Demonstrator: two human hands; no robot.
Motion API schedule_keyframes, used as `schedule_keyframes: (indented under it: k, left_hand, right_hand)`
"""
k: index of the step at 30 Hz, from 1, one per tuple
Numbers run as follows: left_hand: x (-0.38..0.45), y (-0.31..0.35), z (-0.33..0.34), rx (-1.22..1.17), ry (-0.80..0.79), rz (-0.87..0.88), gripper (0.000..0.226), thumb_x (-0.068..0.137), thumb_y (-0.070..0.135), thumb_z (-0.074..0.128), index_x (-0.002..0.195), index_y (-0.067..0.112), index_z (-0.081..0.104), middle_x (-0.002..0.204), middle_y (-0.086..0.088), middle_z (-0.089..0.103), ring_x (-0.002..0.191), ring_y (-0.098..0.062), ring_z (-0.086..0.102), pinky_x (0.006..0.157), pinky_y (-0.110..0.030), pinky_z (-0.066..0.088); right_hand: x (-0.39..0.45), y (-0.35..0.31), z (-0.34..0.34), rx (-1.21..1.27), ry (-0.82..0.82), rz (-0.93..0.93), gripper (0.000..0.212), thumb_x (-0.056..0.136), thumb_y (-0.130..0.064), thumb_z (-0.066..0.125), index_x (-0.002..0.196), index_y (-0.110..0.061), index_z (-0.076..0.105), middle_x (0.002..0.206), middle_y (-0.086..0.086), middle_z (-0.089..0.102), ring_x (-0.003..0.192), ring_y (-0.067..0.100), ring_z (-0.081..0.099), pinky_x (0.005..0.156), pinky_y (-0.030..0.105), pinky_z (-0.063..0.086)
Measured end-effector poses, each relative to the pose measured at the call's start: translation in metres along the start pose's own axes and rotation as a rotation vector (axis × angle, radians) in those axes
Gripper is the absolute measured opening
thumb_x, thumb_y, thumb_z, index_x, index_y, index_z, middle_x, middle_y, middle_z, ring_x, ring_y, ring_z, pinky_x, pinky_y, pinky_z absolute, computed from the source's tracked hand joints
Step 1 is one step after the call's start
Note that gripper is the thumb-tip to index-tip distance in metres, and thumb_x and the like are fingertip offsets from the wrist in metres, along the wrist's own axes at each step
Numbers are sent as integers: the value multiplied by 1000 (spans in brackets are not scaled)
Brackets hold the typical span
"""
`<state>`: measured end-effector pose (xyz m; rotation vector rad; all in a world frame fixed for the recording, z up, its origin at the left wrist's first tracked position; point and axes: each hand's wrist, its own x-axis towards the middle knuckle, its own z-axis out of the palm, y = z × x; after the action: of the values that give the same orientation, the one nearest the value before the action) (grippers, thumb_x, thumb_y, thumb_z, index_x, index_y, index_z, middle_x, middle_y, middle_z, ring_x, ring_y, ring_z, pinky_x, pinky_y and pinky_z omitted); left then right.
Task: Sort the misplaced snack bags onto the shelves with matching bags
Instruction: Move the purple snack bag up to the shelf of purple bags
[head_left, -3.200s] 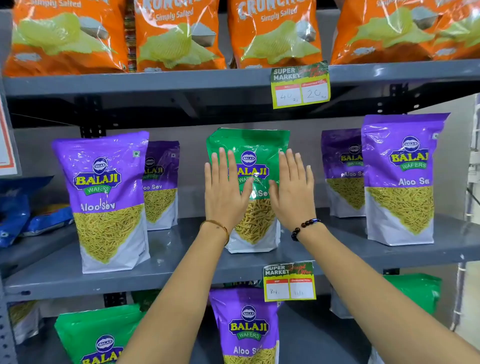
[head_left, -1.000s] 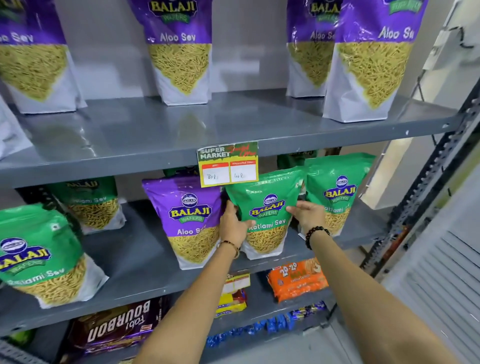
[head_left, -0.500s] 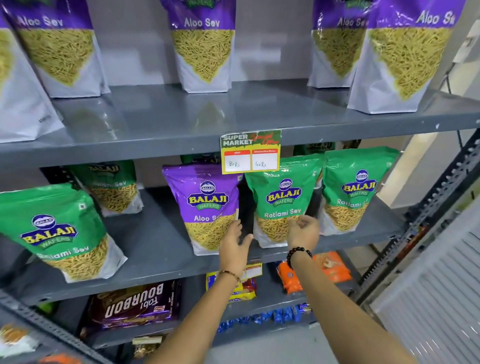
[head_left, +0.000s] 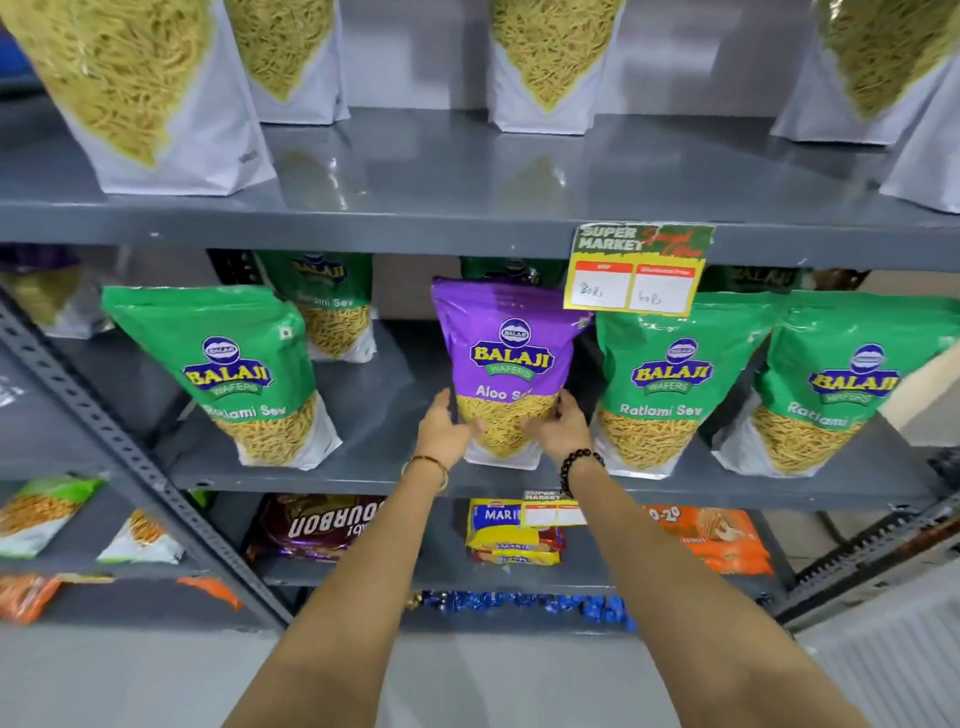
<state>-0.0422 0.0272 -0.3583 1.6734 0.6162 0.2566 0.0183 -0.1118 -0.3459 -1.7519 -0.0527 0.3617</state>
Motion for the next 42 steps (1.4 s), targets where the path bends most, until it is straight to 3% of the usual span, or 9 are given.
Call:
schedule_keyframes:
  k: [6,9,17,24,28,32,36,40,42]
  left_hand:
    - [4,9,-9,19,-63,-19,42,71,-4,70,104,8,47,117,-23,61,94,-24,56,90,-39,48]
    - [-2,3,-17,10,-92,0,43,72,-1,70,110,4,48,115,-20,62,94,-23,57,89,-37,49]
    - [-27,-12,-42,-45,-168,56,50,71,-2,71,116,4,51,110,-16,62,99,-26,57,88,-37,49]
    - [-73,-10,-78,-262,-147,106,53,71,-4,70,116,7,46,107,-6,63,97,-17,60,70,-17,54]
    - [-99,24,-102,-318,-101,176,44,73,0,68,111,7,47,99,-3,64,90,-17,61,64,-15,54]
    - [-118,79,-121,-322,-106,328,50,58,11,77,103,19,55,95,5,70,86,-10,64,74,-21,53]
    - [-127,139,-127,-338,-109,547,41,54,12,79,90,21,60,77,13,75,74,-4,66,74,-20,56]
    - [-124,208,-118,-336,-86,673,22,73,8,70,85,23,60,74,18,74,72,3,64,65,-11,50]
    - [-117,241,-108,-361,-96,713,21,78,8,66,91,23,61,84,13,74,81,-2,65,75,-15,51]
  right_hand:
    - [7,-6,-12,60,-83,3,64,74,0,70,131,-3,41,111,12,54,110,27,52,94,40,46]
    - [2,-4,-13,86,-126,-3,61,75,-2,69,129,-1,43,109,11,55,104,23,53,83,32,48]
    - [-26,5,-5,120,-155,-62,39,74,-1,70,111,-1,57,109,19,64,97,26,59,89,41,50]
    - [-68,-19,4,151,-184,-191,38,71,0,71,108,4,63,87,5,67,78,12,62,72,24,53]
    - [-90,-58,4,197,-208,-305,28,68,4,72,95,0,70,66,-11,74,65,3,68,65,16,53]
    - [-114,-102,-5,276,-189,-433,19,66,-2,75,83,-11,74,69,-7,76,71,14,68,72,29,56]
    - [-135,-159,-21,385,-172,-555,15,68,-3,73,78,-14,73,63,-6,75,58,9,68,57,25,56]
    - [-141,-219,-43,414,-65,-710,11,70,-7,73,71,-18,73,59,-8,72,60,9,63,63,25,53]
    - [-136,-245,-54,437,-8,-747,8,71,-9,73,68,-16,73,59,-5,69,63,14,59,65,29,49]
